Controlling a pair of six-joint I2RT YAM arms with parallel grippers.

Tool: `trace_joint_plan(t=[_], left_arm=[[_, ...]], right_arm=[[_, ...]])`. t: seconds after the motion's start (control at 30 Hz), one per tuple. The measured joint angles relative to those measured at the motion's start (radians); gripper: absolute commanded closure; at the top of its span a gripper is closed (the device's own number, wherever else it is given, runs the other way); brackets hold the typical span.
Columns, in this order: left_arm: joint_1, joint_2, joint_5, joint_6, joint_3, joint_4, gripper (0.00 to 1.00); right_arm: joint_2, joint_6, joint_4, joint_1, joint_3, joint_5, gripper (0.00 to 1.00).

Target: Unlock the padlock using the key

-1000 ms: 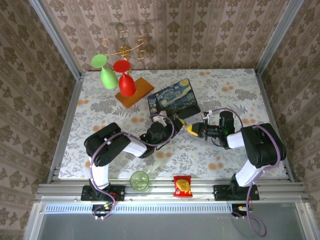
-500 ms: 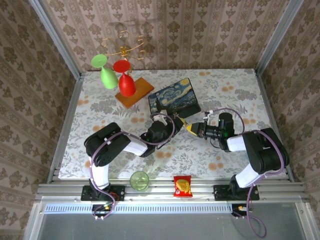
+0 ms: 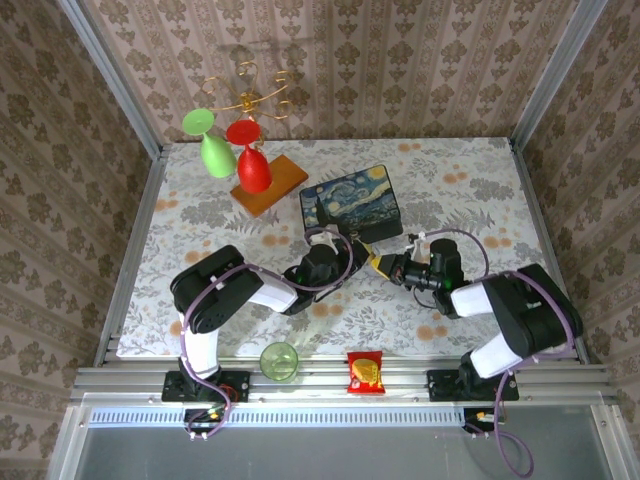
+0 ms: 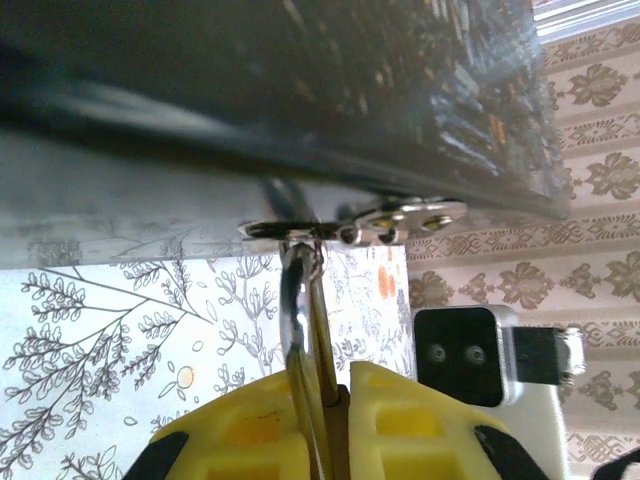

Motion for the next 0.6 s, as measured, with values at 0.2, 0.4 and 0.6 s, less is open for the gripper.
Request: trace_joint_plan(t=[0.2,0.4,0.6], left_arm=[[-0.008,0.000,0.010,0.013,-0.001,-0.021,0.89],[-0.019,0.013,0.013,0.067,-0.010,-0.033,0.88],[-0.025,0.026,0.009,0.113,-0.010,-0.034,0.84]], right_arm=[[-0.072,-0.060,-0.137,0.032,-0.001,0.074,1.00],[-0.022,-0.014,-0.027,0.062,-0.056,0.115,1.00],[0.002,0.008,0.029,0.094,-0.080,0.168,1.00]])
